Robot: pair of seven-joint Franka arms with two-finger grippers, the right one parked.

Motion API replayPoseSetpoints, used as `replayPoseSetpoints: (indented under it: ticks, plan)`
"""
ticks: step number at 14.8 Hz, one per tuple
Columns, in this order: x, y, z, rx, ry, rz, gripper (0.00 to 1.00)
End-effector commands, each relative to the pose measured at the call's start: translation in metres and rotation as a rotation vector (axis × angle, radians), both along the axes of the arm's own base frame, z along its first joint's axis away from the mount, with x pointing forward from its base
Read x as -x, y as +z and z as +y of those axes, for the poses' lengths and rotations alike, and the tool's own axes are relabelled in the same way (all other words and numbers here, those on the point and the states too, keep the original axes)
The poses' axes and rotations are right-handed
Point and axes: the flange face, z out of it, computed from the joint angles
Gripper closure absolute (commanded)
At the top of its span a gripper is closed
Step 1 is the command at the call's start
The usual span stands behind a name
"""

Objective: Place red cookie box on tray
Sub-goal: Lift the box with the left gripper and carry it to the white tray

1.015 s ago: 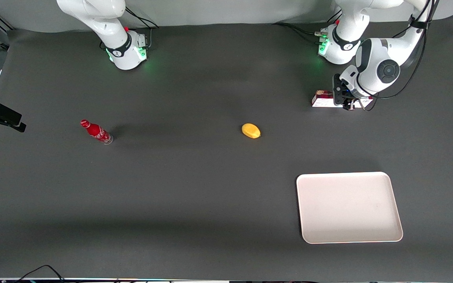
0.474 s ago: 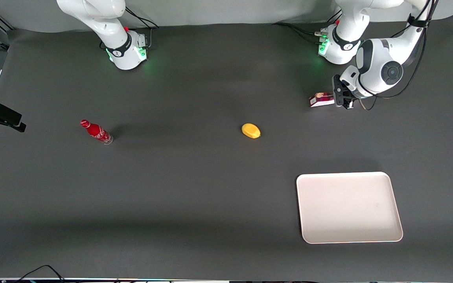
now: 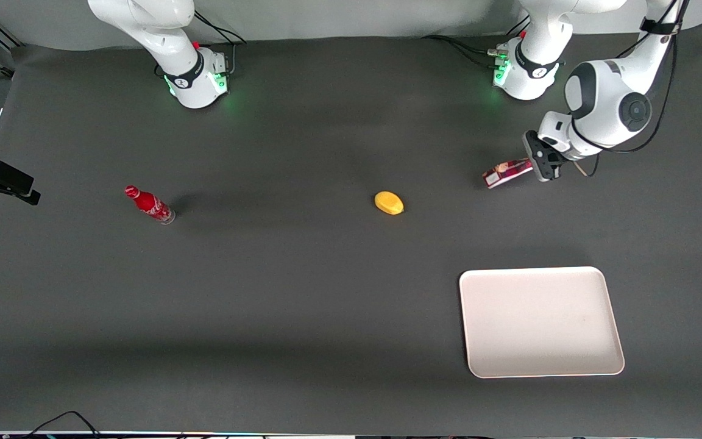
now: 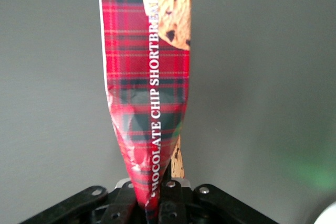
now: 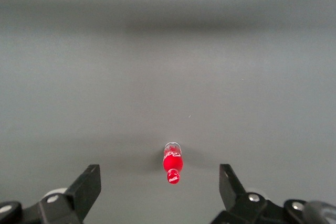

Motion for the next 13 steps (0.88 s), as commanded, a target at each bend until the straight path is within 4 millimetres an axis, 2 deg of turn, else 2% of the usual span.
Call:
replayPoseSetpoints:
  ticks: [1,4,10,13]
  plan:
    - [-0.038,0.054,-0.002,0.011,0.216,0.01,1.0]
    - [-0.085,0.097,0.009,0.006,0.371,-0.027,1.0]
    - [-0.207,0.162,0.075,-0.041,0.598,-0.072,1.0]
    - [-0.268,0.182,0.111,-0.076,0.682,-0.114,1.0]
